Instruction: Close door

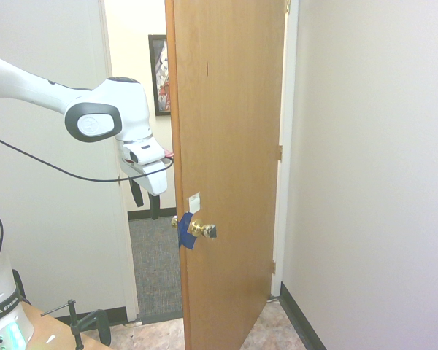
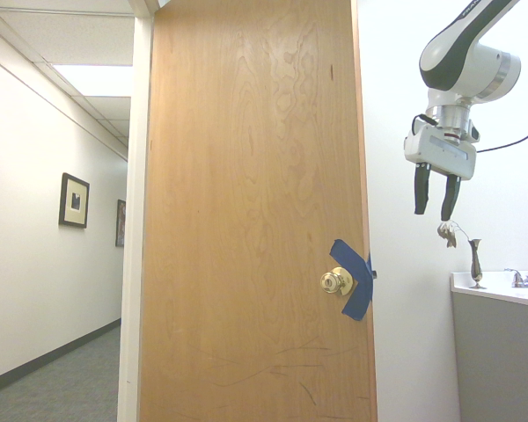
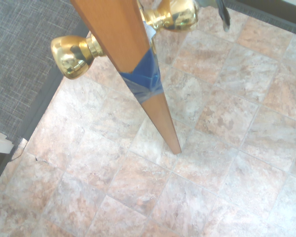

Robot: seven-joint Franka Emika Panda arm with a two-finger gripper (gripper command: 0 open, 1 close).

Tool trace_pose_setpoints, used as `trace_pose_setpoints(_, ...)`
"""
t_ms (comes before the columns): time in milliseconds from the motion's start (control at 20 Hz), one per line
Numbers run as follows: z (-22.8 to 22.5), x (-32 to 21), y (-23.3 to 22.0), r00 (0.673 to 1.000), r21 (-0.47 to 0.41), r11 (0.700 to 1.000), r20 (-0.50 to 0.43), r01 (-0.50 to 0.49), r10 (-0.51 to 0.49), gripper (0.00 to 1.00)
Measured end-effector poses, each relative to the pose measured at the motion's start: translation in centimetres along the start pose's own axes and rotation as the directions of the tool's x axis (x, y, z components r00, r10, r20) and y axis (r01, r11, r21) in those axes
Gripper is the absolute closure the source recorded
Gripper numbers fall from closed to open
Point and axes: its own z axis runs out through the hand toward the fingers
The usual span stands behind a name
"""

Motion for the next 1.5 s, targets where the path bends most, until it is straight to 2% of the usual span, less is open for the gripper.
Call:
trace_pose_setpoints(200,1.3,2.3,-0.1,0.999,0.009,1.000,-0.023,-0.027,0.028,0.00)
trace_pose_setpoints(400,0.5,4.4,-0.1,0.993,0.023,0.996,-0.075,-0.089,0.090,0.00)
trace_pose_setpoints(800,3.1,9.9,-0.8,0.953,0.027,0.964,-0.146,-0.266,0.267,0.00)
trace_pose_setpoints(1000,4.3,12.8,-1.9,0.932,0.051,0.947,-0.167,-0.318,0.322,0.00)
trace_pose_setpoints(1100,5.5,13.6,-4.0,0.933,0.077,0.945,-0.156,-0.317,0.326,0.00)
trace_pose_setpoints(1300,10.1,12.6,-9.0,0.959,0.083,0.968,-0.141,-0.238,0.247,0.00)
trace_pose_setpoints(1400,10.9,10.6,-11.7,0.973,0.083,0.981,-0.135,-0.177,0.187,0.00)
trace_pose_setpoints(1500,11.4,5.7,-16.0,0.986,0.075,0.994,-0.137,-0.081,0.090,0.00)
